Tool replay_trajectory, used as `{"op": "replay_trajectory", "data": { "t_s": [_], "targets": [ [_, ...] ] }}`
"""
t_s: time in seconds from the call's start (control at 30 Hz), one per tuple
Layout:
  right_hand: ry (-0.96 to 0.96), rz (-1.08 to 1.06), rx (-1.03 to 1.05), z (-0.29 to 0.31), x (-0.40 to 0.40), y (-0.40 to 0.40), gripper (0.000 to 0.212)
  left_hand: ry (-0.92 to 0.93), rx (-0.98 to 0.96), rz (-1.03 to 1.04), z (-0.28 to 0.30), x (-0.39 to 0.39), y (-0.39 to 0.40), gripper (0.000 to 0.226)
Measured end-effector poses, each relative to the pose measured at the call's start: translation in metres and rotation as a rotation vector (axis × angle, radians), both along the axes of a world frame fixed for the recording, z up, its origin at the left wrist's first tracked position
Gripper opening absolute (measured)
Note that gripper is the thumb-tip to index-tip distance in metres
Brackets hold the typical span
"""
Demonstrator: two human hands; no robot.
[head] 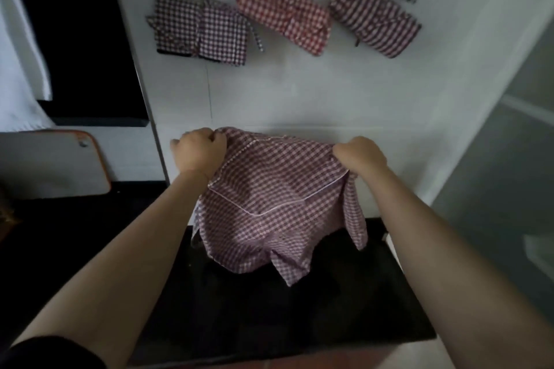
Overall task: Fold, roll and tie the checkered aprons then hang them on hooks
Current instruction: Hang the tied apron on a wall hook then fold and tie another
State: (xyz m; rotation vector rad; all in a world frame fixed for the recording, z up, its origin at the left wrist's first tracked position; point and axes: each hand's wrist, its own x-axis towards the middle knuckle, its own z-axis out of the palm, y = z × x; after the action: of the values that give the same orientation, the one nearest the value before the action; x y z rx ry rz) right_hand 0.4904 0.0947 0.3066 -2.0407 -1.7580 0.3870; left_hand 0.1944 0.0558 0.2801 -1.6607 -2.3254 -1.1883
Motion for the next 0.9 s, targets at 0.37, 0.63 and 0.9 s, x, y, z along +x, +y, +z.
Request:
{"op": "replay_trajectory", "data": {
  "t_s": [0.37, 0.63, 0.9],
  "targets": [
    [0.332, 0.149, 0.458, 0.021, 0.017, 0.018, 0.047, -0.146, 0.107, 0.015, 0.030, 0.032, -0.006, 0.032],
    [-0.151, 0.284, 0.137, -0.143, -0.016, 0.001, 0.066, -0.414, -0.436, -0.166, -0.132, 0.048, -0.002, 0.053],
    [-0.291, 0.489, -0.977, -0.321, -0.002, -0.068, 0.086, 0.051, -1.048, -0.515, -0.295, 0.095, -0.065, 0.030]
  ]
}}
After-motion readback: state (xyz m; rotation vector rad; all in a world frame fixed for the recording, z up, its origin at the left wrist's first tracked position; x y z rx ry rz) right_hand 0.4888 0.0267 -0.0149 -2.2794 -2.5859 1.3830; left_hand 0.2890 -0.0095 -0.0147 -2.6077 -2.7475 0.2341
